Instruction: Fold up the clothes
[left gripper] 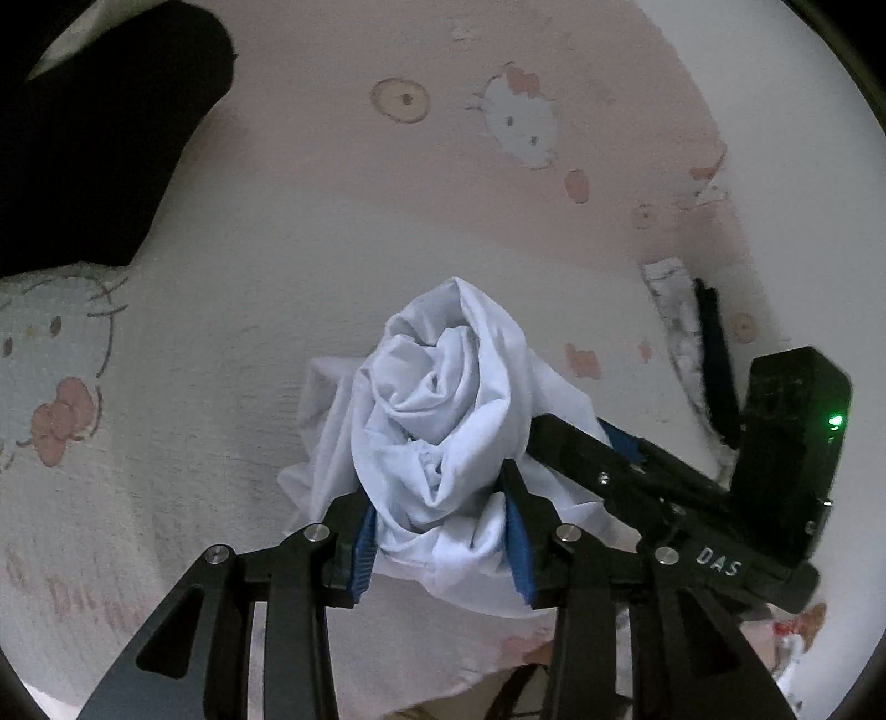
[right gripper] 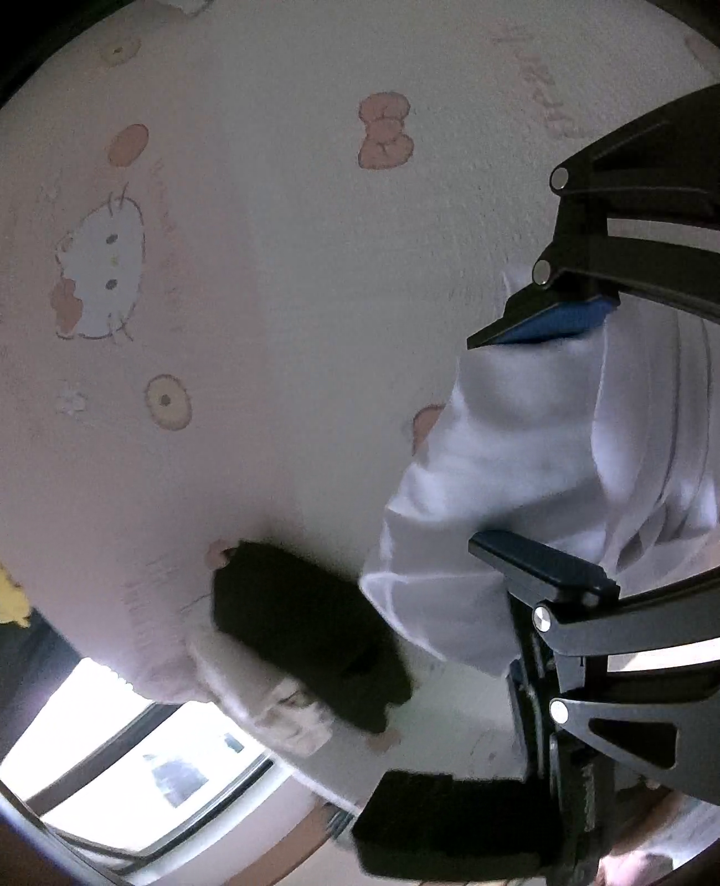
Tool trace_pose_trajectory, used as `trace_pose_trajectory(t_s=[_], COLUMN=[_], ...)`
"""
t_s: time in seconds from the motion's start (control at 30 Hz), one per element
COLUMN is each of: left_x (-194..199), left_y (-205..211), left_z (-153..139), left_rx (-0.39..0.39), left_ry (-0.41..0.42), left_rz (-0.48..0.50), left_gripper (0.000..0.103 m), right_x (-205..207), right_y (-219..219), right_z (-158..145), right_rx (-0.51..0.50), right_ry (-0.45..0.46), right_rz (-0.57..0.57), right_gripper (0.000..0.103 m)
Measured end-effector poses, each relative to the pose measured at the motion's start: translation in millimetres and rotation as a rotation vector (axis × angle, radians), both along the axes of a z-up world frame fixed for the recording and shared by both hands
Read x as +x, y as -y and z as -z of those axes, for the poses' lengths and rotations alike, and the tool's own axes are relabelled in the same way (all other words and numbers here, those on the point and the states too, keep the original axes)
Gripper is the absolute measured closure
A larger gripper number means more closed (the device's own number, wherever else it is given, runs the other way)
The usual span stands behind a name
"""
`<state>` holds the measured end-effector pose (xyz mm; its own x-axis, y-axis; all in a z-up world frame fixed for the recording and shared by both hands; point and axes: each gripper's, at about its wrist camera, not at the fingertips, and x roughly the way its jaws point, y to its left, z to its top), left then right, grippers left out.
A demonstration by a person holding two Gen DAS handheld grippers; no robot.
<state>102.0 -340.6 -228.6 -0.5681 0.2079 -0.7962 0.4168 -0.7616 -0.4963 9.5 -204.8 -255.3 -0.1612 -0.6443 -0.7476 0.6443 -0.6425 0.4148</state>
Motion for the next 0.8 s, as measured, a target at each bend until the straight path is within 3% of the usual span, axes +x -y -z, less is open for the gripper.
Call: trace_pose_trajectory(t_s=[0.13, 0.33, 0.57, 0.67, 0.8], left_x=[-5, -7, 2, 1, 1], left_y=[4, -2, -5, -5, -4], left_z=[9, 6, 6, 5, 6], left_rx=[0.021, -0.042, -0.075, -0.086, -0.077], left_ry=[0.040, 0.054, 0.050, 0.060, 0.056], left_rz=[-0.042, -0.014, -0.025, -0.032, -0.043], left_gripper=[0.066, 0.066, 0.066, 0.066, 0.066], right_x=[-4, -4, -12, -15, -14], right_y=[8, -6, -61, -86, -113], right_z=[10, 3, -6, 4, 27], right_rx=[0.036, -0.009, -0.076, -0.117, -0.264], right_ry=[-0.001, 0.001, 0.099, 0.206, 0.429], right_rz=[0.011, 0.088, 0.241, 0.295, 0.361], right_gripper=[0.040, 0.038, 0.025, 0.025, 0.025])
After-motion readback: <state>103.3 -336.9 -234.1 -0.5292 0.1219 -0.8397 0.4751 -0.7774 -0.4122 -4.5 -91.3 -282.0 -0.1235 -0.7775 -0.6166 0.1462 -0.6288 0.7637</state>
